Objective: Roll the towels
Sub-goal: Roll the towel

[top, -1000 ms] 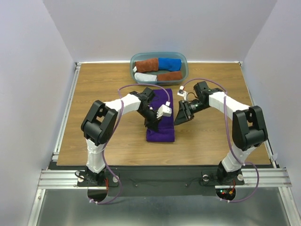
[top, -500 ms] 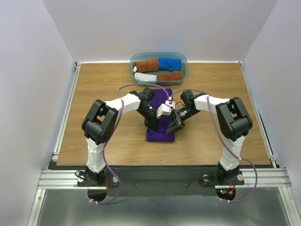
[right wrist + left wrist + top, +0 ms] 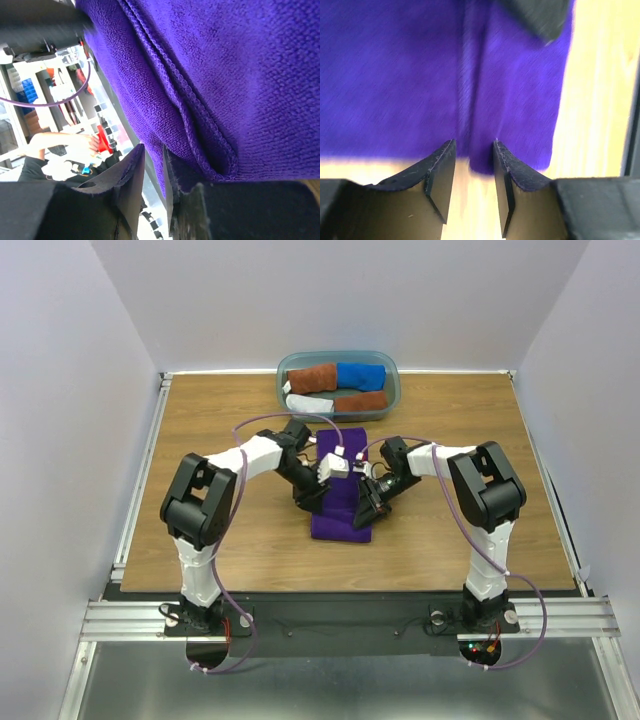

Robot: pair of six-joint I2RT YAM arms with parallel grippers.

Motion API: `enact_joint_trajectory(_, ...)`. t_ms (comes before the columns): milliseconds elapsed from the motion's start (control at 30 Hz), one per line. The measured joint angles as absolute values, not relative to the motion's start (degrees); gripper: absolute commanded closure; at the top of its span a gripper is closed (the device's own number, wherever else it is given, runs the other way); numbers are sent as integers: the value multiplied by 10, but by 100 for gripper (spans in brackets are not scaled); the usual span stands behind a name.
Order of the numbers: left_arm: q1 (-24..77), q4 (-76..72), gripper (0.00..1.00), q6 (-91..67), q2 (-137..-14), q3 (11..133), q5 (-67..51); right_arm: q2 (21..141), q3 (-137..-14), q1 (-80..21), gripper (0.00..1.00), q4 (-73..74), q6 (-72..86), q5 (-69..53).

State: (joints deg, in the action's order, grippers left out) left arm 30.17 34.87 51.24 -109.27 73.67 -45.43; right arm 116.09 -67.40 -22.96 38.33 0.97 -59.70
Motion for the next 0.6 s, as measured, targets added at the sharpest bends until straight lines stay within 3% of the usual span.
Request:
enact_joint_trajectory(267, 245, 287, 46, 529, -954, 663, -370, 1167, -674, -230, 72, 383, 22, -598)
enact_joint_trajectory(400, 326, 209, 34, 544, -811, 564, -295, 1167, -674, -230, 72, 383, 25, -603)
enact_joint_trajectory(600, 491, 97, 32, 559, -715, 417, -206, 1181, -676, -229, 72, 383, 27, -611)
